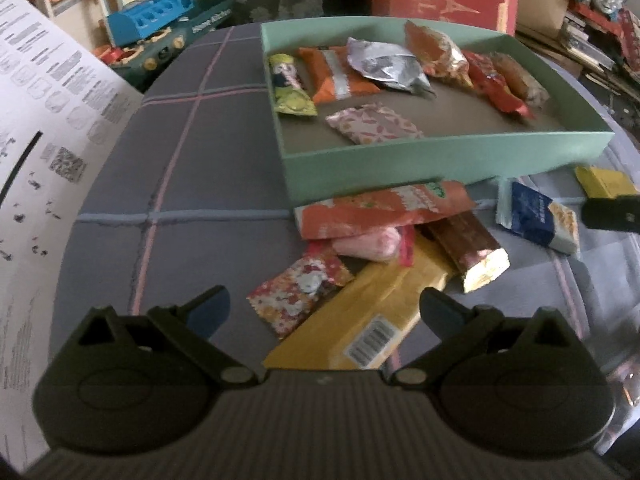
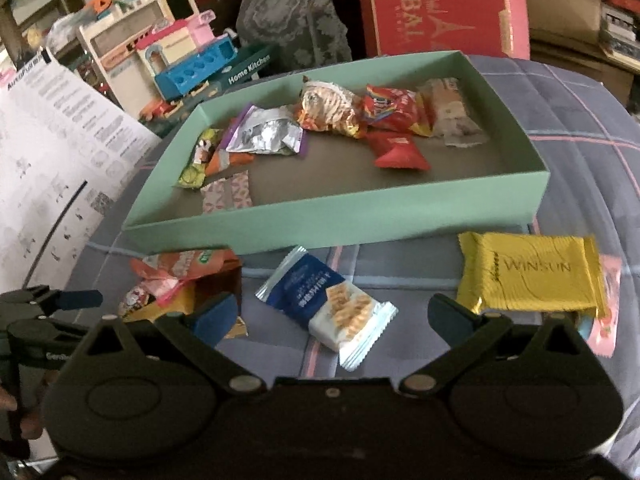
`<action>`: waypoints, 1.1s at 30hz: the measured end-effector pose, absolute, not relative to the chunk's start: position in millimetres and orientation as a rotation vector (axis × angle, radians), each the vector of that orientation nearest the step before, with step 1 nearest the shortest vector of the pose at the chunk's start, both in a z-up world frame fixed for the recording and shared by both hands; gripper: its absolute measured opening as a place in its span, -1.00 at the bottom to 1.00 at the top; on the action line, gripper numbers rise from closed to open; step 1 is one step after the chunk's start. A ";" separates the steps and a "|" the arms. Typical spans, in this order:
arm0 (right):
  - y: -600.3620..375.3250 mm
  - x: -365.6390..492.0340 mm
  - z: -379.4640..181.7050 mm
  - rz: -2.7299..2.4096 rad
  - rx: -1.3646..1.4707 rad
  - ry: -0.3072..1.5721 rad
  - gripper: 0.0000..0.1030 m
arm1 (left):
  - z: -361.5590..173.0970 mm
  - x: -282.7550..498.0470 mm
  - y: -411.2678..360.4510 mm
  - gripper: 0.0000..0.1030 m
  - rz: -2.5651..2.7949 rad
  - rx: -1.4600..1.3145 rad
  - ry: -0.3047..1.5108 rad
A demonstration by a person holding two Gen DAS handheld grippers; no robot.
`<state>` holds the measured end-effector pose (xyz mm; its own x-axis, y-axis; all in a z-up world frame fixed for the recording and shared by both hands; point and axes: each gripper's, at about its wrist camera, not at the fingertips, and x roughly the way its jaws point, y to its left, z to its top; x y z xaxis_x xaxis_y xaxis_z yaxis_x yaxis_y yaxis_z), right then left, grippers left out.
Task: Organize snacks
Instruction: 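Return both tools from the tray to the remaining snacks, then grasp yellow barcode bar with left tool while right grasps blue cracker packet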
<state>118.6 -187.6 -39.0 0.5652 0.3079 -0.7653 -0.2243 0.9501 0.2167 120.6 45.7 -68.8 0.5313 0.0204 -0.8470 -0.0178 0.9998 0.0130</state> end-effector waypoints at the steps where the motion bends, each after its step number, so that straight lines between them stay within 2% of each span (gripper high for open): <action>1: -186.4 121.5 -40.0 0.315 0.093 0.920 0.98 | -69.1 120.3 43.9 1.00 0.007 -0.001 1.010; 3: -184.7 127.8 -42.6 0.311 0.078 0.921 0.83 | -69.7 120.5 39.0 0.99 -0.018 0.000 1.009; 5: -182.9 136.7 -47.0 0.305 0.068 0.930 0.72 | -71.3 120.1 33.9 0.79 -0.042 -0.003 1.016; 7: -181.9 142.1 -50.4 0.311 0.064 0.933 0.64 | -74.0 119.3 29.8 0.70 -0.070 -0.017 1.033; 12: -178.9 149.7 -61.1 0.323 0.063 0.942 0.55 | -79.3 110.4 17.6 0.70 -0.115 -0.006 1.050; 14: -177.1 148.3 -67.1 0.332 0.071 0.960 0.42 | -79.5 106.3 14.0 0.70 -0.141 -0.014 1.057; 16: -173.3 142.7 -70.8 0.331 0.048 0.956 0.17 | -78.5 101.9 11.3 0.69 -0.154 -0.023 1.057; 20: -167.3 125.4 -69.5 0.335 0.006 0.933 0.06 | -78.6 101.8 10.3 0.66 -0.143 -0.032 1.052; 27: -157.3 107.5 -70.2 0.357 -0.094 0.943 0.09 | -80.7 118.4 4.1 0.61 -0.132 0.017 1.037; 29: -153.4 109.7 -70.1 0.363 -0.107 0.948 0.09 | -79.5 116.1 -1.2 0.01 -0.129 0.067 1.008; 30: -149.9 111.5 -70.0 0.361 -0.123 0.947 0.09 | -78.0 114.5 -2.3 -0.14 -0.149 0.070 1.001; 31: -147.2 112.7 -70.5 0.357 -0.133 0.946 0.08 | -76.8 113.6 -2.2 -0.22 -0.171 0.051 1.004; 33: -141.8 116.0 -71.3 0.343 -0.151 0.937 0.00 | -76.9 110.3 -3.3 -0.23 -0.177 0.048 1.003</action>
